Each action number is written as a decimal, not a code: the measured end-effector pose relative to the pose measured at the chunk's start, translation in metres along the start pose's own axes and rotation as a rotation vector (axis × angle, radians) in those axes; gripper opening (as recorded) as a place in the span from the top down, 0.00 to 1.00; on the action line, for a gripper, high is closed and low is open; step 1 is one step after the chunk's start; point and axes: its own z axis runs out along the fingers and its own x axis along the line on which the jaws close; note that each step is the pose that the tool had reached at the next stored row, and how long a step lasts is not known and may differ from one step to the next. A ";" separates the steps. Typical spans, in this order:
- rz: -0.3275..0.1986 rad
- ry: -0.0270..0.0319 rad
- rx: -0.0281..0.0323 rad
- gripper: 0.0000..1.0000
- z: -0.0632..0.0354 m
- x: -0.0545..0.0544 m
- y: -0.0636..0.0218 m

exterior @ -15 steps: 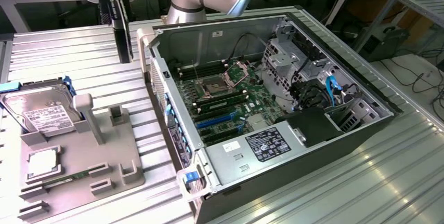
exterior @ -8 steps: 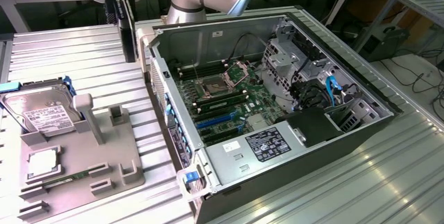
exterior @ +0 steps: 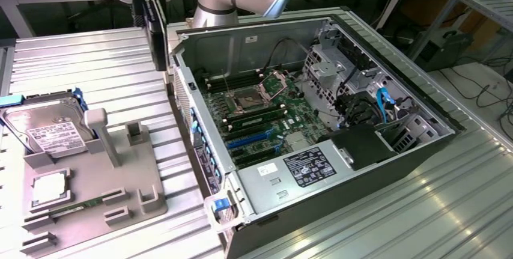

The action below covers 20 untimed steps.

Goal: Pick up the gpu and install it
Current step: 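Pick up the gpu and move the gpu toward the slot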

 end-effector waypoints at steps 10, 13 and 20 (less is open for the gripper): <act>-0.022 -0.0081 -0.0001 0.73 0.0048 -0.013 0.0000; -0.029 -0.0110 -0.0001 0.73 0.0063 -0.018 0.0001; -0.047 -0.0154 0.0000 0.73 0.0097 -0.028 0.0001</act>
